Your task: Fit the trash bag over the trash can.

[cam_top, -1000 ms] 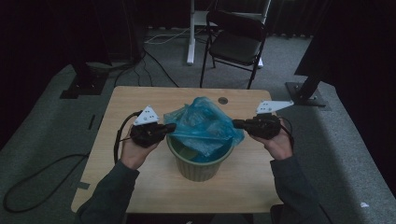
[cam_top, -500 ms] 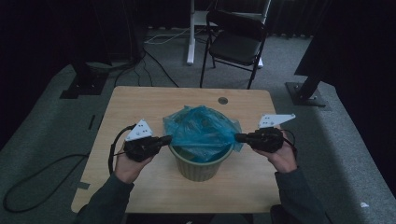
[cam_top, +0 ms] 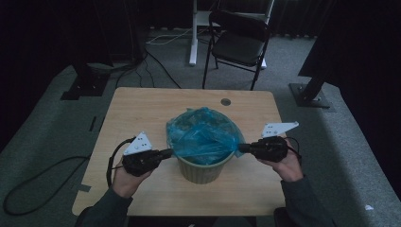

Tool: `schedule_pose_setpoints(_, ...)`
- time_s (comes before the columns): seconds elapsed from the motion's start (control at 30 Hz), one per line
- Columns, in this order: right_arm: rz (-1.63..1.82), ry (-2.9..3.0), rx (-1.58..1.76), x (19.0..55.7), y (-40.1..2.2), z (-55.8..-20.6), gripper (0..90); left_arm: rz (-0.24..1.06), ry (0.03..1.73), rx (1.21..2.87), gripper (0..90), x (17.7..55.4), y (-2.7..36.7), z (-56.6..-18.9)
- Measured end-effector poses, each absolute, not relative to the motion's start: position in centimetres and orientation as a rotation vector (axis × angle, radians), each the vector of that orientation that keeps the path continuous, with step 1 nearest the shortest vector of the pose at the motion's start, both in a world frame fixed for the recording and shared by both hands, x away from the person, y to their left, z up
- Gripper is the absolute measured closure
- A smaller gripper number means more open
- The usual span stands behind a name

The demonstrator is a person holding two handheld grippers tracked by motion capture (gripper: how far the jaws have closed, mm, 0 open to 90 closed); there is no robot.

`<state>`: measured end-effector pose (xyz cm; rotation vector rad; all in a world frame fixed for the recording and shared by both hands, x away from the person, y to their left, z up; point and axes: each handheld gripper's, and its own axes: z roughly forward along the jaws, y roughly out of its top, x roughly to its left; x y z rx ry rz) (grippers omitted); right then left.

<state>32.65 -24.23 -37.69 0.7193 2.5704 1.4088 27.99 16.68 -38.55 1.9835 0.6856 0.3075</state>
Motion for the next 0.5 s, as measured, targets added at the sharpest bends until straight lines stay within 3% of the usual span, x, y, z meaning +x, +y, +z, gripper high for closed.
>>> schedule_pose_setpoints(0.33,1.41,2.558,0.731,32.9,-24.0,-37.8,89.8,0.302,0.709,1.964,89.5,29.4,16.8,-38.7)
schedule_pose_setpoints(0.5,1.405,2.538,0.761,34.0,-23.7,-37.8,89.8,0.363,0.737,1.97,89.5,31.2,16.6,-38.5)
